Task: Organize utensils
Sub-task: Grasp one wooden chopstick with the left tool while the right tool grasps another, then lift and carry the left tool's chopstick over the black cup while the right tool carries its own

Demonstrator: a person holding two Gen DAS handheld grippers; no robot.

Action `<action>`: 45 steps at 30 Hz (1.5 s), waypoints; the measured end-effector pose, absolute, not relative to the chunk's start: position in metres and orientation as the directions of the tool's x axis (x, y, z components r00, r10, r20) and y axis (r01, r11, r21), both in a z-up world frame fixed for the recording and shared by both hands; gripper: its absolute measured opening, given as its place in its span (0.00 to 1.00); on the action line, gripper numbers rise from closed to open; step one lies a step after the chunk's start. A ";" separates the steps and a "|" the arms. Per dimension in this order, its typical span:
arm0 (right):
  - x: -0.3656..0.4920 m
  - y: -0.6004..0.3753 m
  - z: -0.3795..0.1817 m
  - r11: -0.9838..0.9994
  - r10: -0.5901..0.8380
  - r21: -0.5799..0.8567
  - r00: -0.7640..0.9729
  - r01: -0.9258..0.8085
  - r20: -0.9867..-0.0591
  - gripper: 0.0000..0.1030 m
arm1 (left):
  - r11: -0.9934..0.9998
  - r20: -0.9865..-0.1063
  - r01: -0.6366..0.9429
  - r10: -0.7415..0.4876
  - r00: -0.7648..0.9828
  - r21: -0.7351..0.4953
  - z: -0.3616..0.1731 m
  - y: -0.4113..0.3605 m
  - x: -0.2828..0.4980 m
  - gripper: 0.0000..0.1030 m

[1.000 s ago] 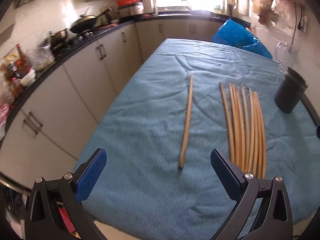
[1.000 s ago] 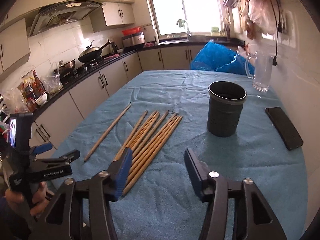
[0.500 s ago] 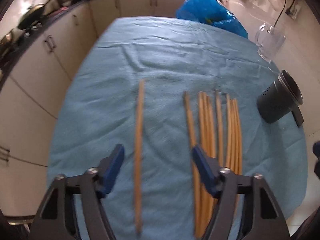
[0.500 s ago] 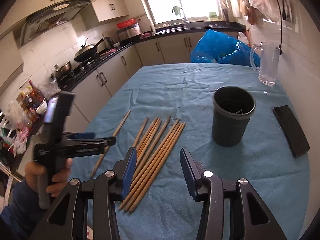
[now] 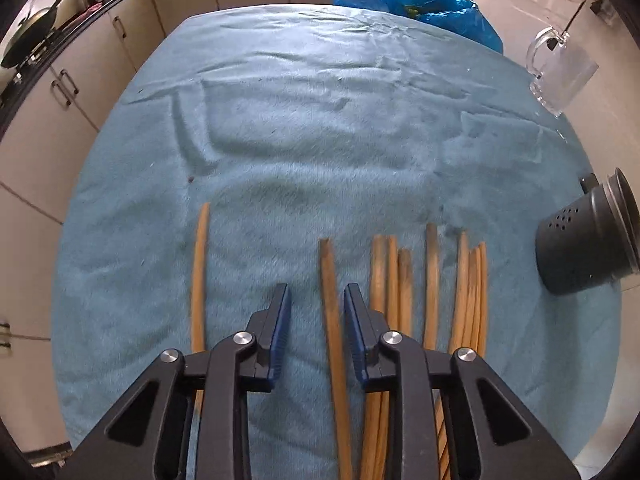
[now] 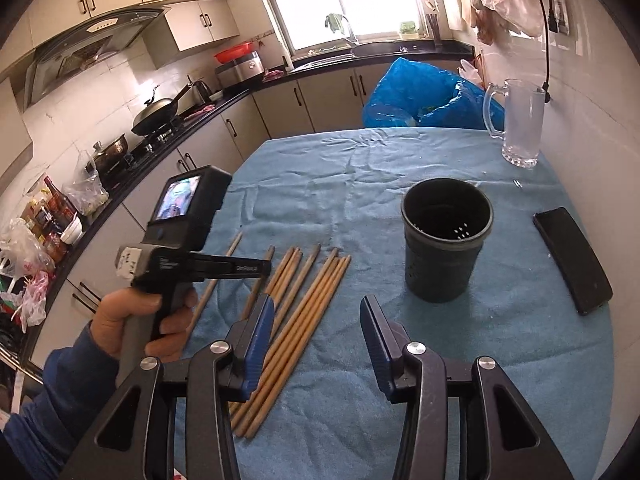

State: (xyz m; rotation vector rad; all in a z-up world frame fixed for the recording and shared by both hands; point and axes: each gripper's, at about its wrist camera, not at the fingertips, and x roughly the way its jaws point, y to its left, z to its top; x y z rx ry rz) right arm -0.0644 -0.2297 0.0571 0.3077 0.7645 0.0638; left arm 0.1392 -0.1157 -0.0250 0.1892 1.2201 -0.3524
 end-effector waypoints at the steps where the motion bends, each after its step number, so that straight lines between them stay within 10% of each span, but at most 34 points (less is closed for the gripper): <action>1: -0.060 -0.229 0.058 0.952 0.172 0.302 0.719 0.055 -0.673 0.47 | 0.932 -0.939 0.360 -0.161 0.303 -0.044 -0.026 -0.117 0.142 0.25; 4: -0.048 -0.225 0.061 0.946 0.184 0.318 0.714 0.057 -0.675 0.47 | 0.947 -0.939 0.321 -0.117 0.324 -0.007 -0.027 -0.115 0.144 0.07; 27: 0.136 -0.202 -0.038 0.967 0.123 0.195 0.375 0.162 -0.919 0.20 | 0.947 -0.929 0.287 -0.231 0.288 -0.146 -0.025 -0.048 0.128 0.07; 45: 0.103 -0.215 0.014 0.940 0.225 0.325 0.532 0.101 -0.816 0.10 | 0.937 -0.853 0.299 -0.302 0.426 -0.183 0.028 -0.046 0.114 0.07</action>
